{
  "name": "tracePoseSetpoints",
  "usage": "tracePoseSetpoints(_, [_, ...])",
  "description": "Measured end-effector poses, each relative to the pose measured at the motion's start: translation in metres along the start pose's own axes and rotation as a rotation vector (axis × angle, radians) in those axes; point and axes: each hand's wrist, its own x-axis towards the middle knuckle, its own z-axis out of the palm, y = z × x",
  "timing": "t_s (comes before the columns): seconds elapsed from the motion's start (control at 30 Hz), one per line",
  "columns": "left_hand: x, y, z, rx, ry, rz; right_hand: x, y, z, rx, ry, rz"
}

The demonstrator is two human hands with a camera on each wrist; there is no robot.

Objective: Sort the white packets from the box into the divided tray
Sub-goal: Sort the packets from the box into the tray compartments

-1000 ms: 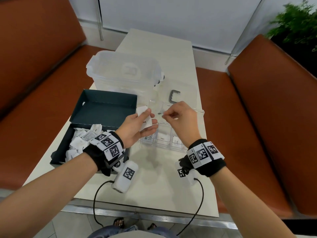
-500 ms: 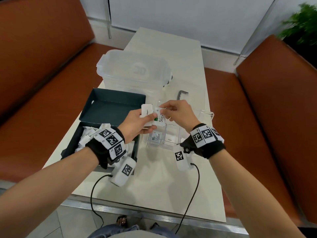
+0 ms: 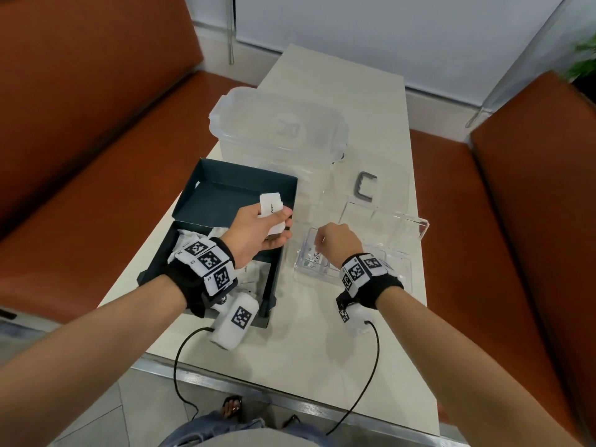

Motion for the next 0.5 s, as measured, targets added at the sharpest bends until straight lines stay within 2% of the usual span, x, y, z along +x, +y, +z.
tracePoseSetpoints(0.23, [0.001, 0.001, 0.004, -0.042, -0.014, -0.032, 0.0, 0.002, -0.004, -0.239, 0.021, -0.107])
tracePoseSetpoints(0.33, [0.001, 0.002, 0.007, -0.082, -0.055, -0.08, -0.004, -0.004, -0.003, -0.327, -0.015, -0.122])
tracePoseSetpoints(0.43, [0.0, 0.005, 0.008, -0.154, -0.107, -0.139, -0.006, -0.005, -0.005, -0.333, -0.031, -0.127])
tracePoseSetpoints(0.5, [0.001, 0.006, 0.009, -0.206, -0.145, -0.163, -0.009, -0.004, -0.012, -0.271, 0.012, -0.122])
